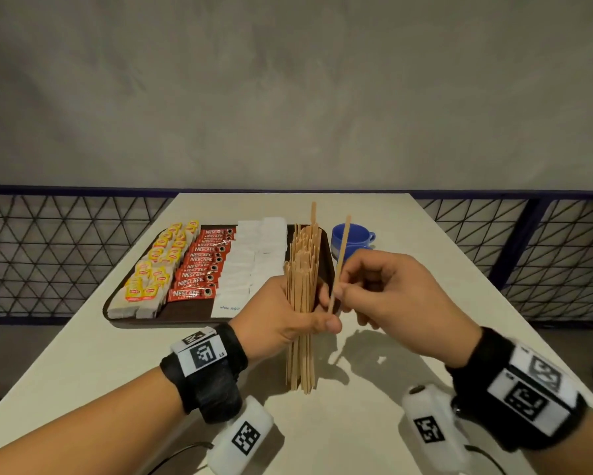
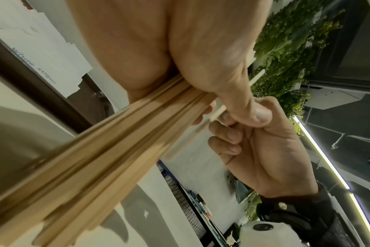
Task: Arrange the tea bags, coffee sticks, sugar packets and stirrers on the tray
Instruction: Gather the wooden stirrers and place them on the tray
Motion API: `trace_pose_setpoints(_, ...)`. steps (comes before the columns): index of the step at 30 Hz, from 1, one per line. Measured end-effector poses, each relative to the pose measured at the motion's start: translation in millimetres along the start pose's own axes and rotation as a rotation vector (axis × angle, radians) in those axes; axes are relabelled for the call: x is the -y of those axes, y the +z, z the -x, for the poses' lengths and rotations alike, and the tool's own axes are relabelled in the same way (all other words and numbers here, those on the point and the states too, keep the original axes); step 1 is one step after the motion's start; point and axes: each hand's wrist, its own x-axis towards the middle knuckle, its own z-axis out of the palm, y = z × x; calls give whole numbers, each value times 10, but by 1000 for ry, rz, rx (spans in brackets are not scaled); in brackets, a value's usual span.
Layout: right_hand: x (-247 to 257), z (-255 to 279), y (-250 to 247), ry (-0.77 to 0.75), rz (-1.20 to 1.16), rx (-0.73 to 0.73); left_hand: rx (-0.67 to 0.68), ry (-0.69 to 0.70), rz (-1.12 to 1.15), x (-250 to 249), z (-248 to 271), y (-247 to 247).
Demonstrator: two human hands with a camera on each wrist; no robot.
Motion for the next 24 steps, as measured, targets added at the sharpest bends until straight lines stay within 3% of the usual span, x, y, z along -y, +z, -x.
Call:
trace_pose_setpoints(14,-182,-44,237,-50,-9,-24,-151,-24,-71,0,33,92)
trace_pose_setpoints(18,-180,-105,173,-58,-34,-129,-168,-16,-75,10,36,92)
trace_pose_setpoints(21,-20,-187,128,-210,-159,-190,-174,-20,-83,15,27,88)
trace_pose_setpoints(24,216,-283,165,-401,-77,-160,-171,-31,-79,1,26,76)
